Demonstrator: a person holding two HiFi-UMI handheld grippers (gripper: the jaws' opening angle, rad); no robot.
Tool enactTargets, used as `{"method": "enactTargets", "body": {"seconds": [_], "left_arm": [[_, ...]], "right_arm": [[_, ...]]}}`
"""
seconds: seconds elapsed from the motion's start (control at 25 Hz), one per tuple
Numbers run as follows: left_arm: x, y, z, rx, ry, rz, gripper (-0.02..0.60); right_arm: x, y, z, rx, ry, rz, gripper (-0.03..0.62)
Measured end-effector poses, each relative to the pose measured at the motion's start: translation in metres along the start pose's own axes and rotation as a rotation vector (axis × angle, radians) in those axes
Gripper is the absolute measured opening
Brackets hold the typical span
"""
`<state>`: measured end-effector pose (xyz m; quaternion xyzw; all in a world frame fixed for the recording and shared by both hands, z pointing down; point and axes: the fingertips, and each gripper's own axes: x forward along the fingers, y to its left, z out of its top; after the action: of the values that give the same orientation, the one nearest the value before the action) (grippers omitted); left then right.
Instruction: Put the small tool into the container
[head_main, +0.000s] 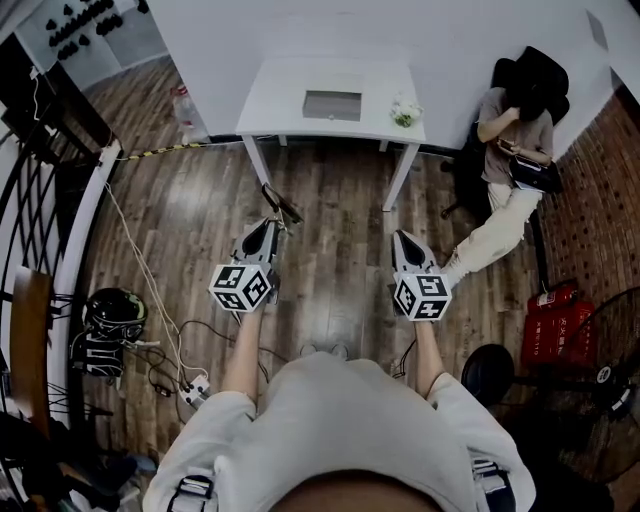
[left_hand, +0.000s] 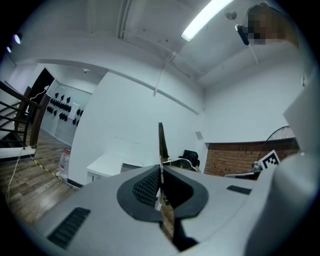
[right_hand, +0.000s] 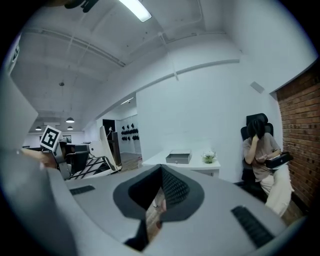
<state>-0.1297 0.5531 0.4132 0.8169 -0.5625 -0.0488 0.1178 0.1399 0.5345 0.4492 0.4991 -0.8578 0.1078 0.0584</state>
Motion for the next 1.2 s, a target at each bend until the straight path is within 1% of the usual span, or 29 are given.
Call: {"method": "enactTargets", "body": {"seconds": [0.32, 0.52, 0.72, 0.92, 1.2], "left_arm": [[0.011, -0.012, -0.011, -0.006, 0.004, 0.022, 0.008], [0.023, -0.009, -0.017, -0.007, 0.007, 0.03, 0.008], [0.035, 0.004, -0.012, -0.018, 0.008, 0.034, 0.008], [0.072, 0.024, -0.014, -0.021, 0.007, 0.035, 0.008], [0.13, 0.061, -0.007, -0.032, 0.012, 0.006, 0.008]], "right_arm": [[0.003, -0.018, -0.008, -0.032, 0.02, 0.014, -0.002], [0.014, -0.026, -0.011, -0.033, 0.027, 0.019, -0.002], [0.033, -0.026, -0.005, -0.038, 0.038, 0.021, -0.002], [0.071, -0.041, -0.006, -0.041, 0.046, 0.026, -0.002], [0.132, -0.058, 0.005, -0.047, 0.054, 0.004, -0.002]]}}
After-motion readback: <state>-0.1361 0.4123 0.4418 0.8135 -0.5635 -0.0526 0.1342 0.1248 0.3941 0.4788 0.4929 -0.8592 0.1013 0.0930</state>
